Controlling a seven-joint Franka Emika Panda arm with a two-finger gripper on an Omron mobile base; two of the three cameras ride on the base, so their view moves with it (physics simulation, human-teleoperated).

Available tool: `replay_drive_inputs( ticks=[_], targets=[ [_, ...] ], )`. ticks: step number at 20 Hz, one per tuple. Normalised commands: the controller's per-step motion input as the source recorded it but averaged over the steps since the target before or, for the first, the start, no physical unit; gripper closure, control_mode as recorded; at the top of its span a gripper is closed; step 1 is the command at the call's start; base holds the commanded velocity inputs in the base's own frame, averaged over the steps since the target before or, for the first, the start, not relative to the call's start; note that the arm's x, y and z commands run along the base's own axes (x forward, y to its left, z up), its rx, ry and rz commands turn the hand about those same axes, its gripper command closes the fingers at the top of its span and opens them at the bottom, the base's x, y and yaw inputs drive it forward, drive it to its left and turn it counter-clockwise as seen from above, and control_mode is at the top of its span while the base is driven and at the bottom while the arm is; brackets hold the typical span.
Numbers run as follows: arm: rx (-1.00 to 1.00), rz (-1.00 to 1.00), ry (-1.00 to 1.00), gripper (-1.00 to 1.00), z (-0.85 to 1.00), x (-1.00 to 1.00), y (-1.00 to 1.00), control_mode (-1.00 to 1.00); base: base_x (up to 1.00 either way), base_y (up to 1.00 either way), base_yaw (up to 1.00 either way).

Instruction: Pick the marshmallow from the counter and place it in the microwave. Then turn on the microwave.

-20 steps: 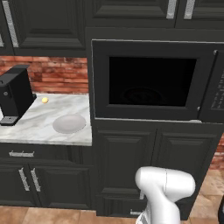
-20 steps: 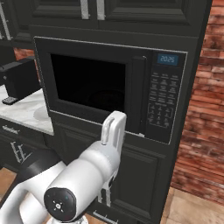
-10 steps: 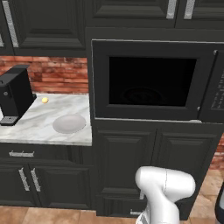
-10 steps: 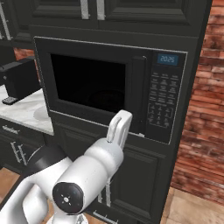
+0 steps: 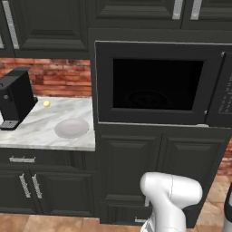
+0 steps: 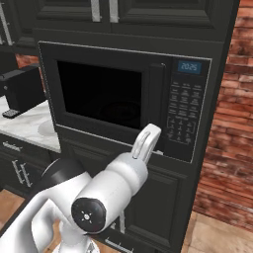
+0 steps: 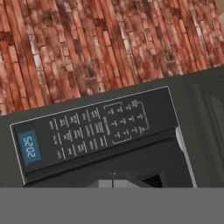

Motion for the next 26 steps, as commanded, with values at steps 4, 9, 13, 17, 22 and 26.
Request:
replay_drive_inputs(
  ticks=[4,9,13,17,22,26],
  targets=[
    [0.06,-0.02,-0.03,1.00,-0.06,0.11,-0.08,-1.00,0.00,0.00,0.00],
    [0.03,-0.01,-0.05,1.00,-0.11,0.10,-0.01,-1.00,0.00,0.00,0.00],
    [0.03,-0.01,-0.04,1.00,-0.13,0.11,0.00,-1.00,0.00,0.00,0.00],
    [0.04,-0.02,-0.03,1.00,-0.10,0.12,-0.04,-1.00,0.00,0.00,0.00],
    [0.06,-0.02,-0.01,1.00,-0.07,0.14,-0.07,-1.00,0.00,0.00,0.00],
    [0.06,-0.02,-0.01,1.00,-0.07,0.13,-0.08,-1.00,0.00,0.00,0.00]
  ],
)
